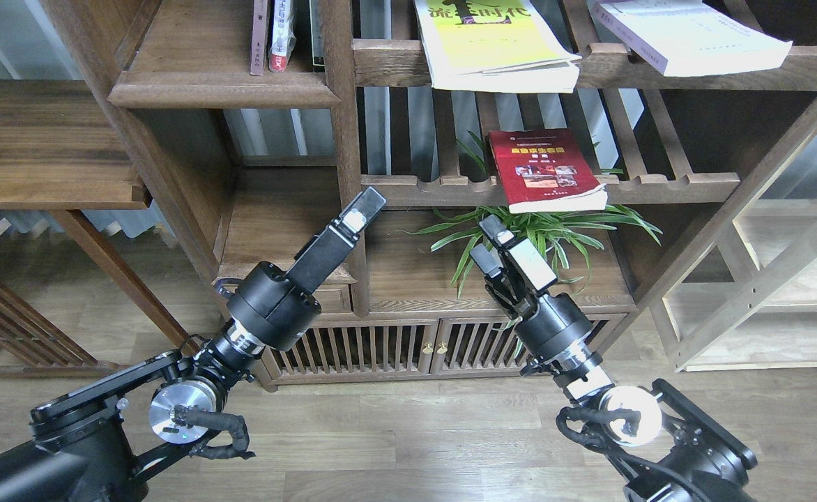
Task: Organize books on shelf
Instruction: 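Raise both grippers toward the red book on the middle shelf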
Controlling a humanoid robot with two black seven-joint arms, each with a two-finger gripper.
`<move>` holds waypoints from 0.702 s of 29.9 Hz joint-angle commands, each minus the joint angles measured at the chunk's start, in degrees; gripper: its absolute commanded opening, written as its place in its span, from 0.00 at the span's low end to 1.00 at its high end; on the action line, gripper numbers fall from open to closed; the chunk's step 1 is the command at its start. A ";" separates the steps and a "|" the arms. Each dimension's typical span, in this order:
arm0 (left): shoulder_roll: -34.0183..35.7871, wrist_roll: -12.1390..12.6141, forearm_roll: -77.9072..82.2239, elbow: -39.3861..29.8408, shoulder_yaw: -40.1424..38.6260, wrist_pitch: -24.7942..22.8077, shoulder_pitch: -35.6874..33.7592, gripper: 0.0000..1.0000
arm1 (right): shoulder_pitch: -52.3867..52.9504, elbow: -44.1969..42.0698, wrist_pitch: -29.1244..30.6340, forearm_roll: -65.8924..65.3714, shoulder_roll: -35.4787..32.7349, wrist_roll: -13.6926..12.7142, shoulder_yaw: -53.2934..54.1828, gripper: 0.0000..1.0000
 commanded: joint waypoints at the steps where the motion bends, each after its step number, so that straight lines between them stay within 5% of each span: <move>1: -0.40 0.00 0.22 0.50 0.03 0.00 -0.17 0.99 | 0.02 -0.08 0.00 0.00 0.00 0.00 0.01 1.00; 21: -2.51 0.22 0.31 1.46 0.11 0.00 -0.17 0.99 | 2.22 -0.09 -2.68 0.00 -0.62 0.09 0.10 1.00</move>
